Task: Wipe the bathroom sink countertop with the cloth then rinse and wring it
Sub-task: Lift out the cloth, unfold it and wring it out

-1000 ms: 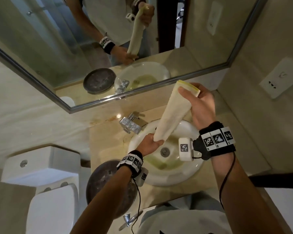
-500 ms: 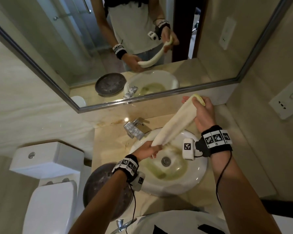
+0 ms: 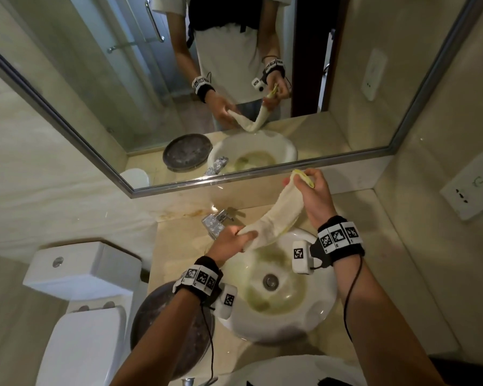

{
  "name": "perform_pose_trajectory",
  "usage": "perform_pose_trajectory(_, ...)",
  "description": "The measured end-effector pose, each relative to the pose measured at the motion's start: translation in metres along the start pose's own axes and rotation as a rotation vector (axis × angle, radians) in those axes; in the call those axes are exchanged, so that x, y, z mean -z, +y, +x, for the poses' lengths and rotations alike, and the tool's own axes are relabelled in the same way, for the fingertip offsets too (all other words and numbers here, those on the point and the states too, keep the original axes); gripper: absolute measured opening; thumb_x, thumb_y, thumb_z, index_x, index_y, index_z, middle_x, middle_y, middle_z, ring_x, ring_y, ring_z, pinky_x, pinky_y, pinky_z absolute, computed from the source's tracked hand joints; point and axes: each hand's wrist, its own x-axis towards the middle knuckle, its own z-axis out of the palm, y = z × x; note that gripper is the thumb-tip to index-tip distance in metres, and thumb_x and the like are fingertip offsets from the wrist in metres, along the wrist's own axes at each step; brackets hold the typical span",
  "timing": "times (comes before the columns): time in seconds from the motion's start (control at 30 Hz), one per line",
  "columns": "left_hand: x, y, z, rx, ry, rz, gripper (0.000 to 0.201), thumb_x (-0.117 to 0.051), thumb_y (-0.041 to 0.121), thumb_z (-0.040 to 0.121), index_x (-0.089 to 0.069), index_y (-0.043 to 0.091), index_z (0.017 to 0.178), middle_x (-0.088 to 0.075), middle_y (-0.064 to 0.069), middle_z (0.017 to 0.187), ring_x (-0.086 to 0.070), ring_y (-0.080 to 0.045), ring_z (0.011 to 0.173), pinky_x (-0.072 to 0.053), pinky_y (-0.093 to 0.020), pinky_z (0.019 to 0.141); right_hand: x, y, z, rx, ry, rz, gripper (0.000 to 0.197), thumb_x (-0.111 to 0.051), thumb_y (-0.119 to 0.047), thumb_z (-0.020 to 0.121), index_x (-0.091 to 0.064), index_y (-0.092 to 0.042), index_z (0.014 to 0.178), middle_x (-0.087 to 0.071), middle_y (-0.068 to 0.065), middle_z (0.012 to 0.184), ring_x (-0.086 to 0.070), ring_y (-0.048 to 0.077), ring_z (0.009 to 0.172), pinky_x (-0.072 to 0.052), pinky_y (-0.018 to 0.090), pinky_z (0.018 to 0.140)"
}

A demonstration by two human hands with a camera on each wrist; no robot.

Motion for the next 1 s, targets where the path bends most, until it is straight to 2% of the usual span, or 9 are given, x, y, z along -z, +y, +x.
perform_pose_trajectory(0.1,0.002,-0.006,-0.003,0.003,-0.164,-0.024,0.024,-0.06,0.032,0.097,-0.059,0.017,0.116,-0.073,-0.006,0.097,-0.071,-0.02,0.079,-0.05,-0.027,0.06,0.004,-0.004,0.004,0.048,-0.044,0.021,0.018,-0.054,-0.008,0.101,-0.057,-0.012,0.118,-0.066,0.008,0.081,-0.063,0.023,0.079,-0.054,0.038,0.077)
perform_pose_trajectory(0.2,0.0,-0.02,-0.002,0.021,-0.238,-0.05,0.025,-0.054,0.026,0.1,-0.054,0.016,0.122,-0.07,-0.009,0.095,-0.062,-0.015,0.07,-0.043,-0.024,0.053,0.007,-0.002,0.01,0.043,-0.073,0.021,0.022,-0.055,-0.011,0.101,-0.067,-0.012,0.118,-0.06,0.006,0.08,-0.056,0.026,0.083,-0.047,0.04,0.084)
perform_pose_trajectory(0.3,0.0,-0.032,0.001,0.102,-0.186,-0.146,0.025,-0.051,0.02,0.099,-0.052,0.013,0.123,-0.066,-0.007,0.082,-0.05,-0.013,0.06,-0.035,-0.023,0.049,0.006,-0.005,0.01,0.005,-0.076,0.07,0.017,-0.062,-0.017,0.099,-0.069,-0.008,0.111,-0.052,0.005,0.071,-0.052,0.021,0.074,-0.046,0.036,0.08)
perform_pose_trajectory(0.4,0.004,-0.041,0.002,0.197,-0.1,-0.291,0.024,-0.049,0.014,0.099,-0.049,0.012,0.123,-0.056,-0.004,0.073,-0.042,-0.012,0.054,-0.027,-0.023,0.047,0.006,-0.004,0.008,-0.039,-0.009,0.098,0.012,-0.068,-0.02,0.096,-0.064,-0.01,0.09,-0.047,0.004,0.063,-0.049,0.017,0.061,-0.048,0.032,0.069)
perform_pose_trajectory(0.5,0.009,-0.045,0.001,0.204,-0.077,-0.277,0.027,-0.051,0.012,0.098,-0.05,0.008,0.125,-0.057,-0.005,0.071,-0.042,-0.012,0.054,-0.028,-0.023,0.046,0.009,0.007,0.008,-0.038,0.048,0.024,0.015,-0.065,-0.022,0.098,-0.066,-0.01,0.09,-0.048,-0.002,0.058,-0.049,0.014,0.057,-0.048,0.034,0.07)
perform_pose_trajectory(0.67,0.011,-0.026,-0.011,0.09,-0.078,-0.097,0.024,-0.055,0.017,0.098,-0.06,0.004,0.117,-0.074,-0.015,0.083,-0.057,-0.02,0.055,-0.038,-0.026,0.045,0.001,0.026,0.002,0.12,-0.109,-0.438,0.024,-0.053,-0.033,0.103,-0.07,-0.018,0.096,-0.061,0.004,0.069,-0.06,0.015,0.074,-0.049,0.033,0.085)
perform_pose_trajectory(0.77,0.006,0.006,-0.02,-0.006,-0.025,0.01,0.029,-0.058,0.031,0.098,-0.063,0.003,0.104,-0.076,-0.013,0.08,-0.064,-0.021,0.054,-0.037,-0.023,0.043,-0.016,0.034,-0.01,0.111,-0.287,-0.525,0.027,-0.049,-0.035,0.105,-0.068,-0.017,0.101,-0.068,0.002,0.08,-0.062,0.009,0.075,-0.048,0.027,0.078)
perform_pose_trajectory(0.9,0.002,0.047,-0.024,-0.112,0.012,-0.036,0.03,-0.059,0.029,0.099,-0.064,0.0,0.094,-0.073,-0.022,0.081,-0.061,-0.025,0.053,-0.037,-0.021,0.041,-0.034,0.04,-0.023,0.146,-0.432,-0.582,0.029,-0.041,-0.033,0.107,-0.063,-0.015,0.113,-0.07,-0.007,0.107,-0.066,0.001,0.099,-0.047,0.016,0.084)
perform_pose_trajectory(1.0,0.007,0.062,-0.027,-0.135,0.013,-0.135,0.02,-0.056,0.017,0.1,-0.066,0.001,0.094,-0.072,-0.025,0.08,-0.061,-0.028,0.055,-0.039,-0.025,0.044,-0.043,0.039,-0.027,0.132,-0.433,-0.499,0.031,-0.041,-0.037,0.107,-0.058,-0.02,0.126,-0.068,0.0,0.119,-0.07,0.017,0.092,-0.06,0.035,0.07)
